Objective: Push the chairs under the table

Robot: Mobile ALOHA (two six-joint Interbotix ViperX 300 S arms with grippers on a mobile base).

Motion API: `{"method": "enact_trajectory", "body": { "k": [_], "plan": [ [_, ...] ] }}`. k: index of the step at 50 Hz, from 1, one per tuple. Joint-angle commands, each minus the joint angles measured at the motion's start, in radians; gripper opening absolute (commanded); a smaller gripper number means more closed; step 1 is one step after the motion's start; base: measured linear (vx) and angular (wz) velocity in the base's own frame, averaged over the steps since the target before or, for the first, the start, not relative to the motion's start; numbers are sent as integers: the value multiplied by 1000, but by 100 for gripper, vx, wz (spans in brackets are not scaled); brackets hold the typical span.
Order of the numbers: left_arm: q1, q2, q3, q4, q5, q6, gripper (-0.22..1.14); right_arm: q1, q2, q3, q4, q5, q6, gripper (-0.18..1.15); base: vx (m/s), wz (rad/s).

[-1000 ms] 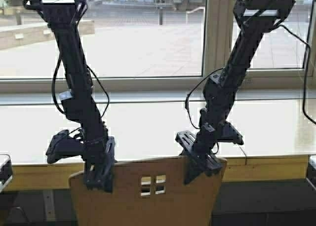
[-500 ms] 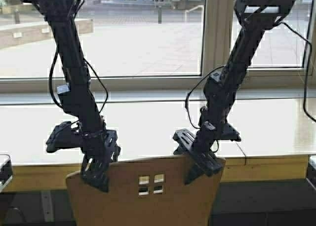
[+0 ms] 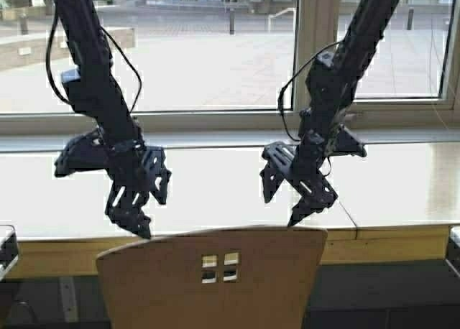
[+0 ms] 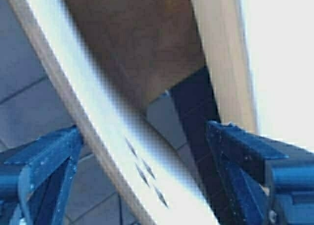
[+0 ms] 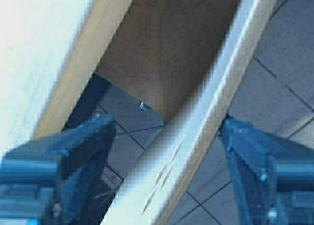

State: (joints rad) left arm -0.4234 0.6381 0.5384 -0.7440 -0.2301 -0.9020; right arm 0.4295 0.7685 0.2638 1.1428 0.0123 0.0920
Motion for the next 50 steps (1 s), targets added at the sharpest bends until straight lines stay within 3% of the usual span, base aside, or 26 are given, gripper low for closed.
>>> {"method": "enact_trajectory", "body": {
  "k": [1,9,17,28,35,42,50],
  "plan": [
    [17,-189,110,20,-5,67,102,-5,-206,129,-61,-89,-3,94,-1,0],
    [18,-388,273,25,2,187,102,-5,-414,302,-190,-152,-3,94,-1,-1],
    [26,-643,454,34,9,327,102,-5,-672,509,-420,-169,-5,94,-4,-2],
    [52,-1022,603,54,124,649,102,-8,-996,686,-652,-153,-6,94,-8,-5],
    [71,-1203,572,71,275,888,102,-8,-1147,695,-772,-72,-9,94,-14,-5],
    [124,-1328,520,112,357,1086,102,-9,-1241,618,-848,41,-15,94,-16,-6],
    [219,-1420,494,210,439,1160,102,-46,-1259,548,-1057,110,-32,94,-16,-11]
  ]
}}
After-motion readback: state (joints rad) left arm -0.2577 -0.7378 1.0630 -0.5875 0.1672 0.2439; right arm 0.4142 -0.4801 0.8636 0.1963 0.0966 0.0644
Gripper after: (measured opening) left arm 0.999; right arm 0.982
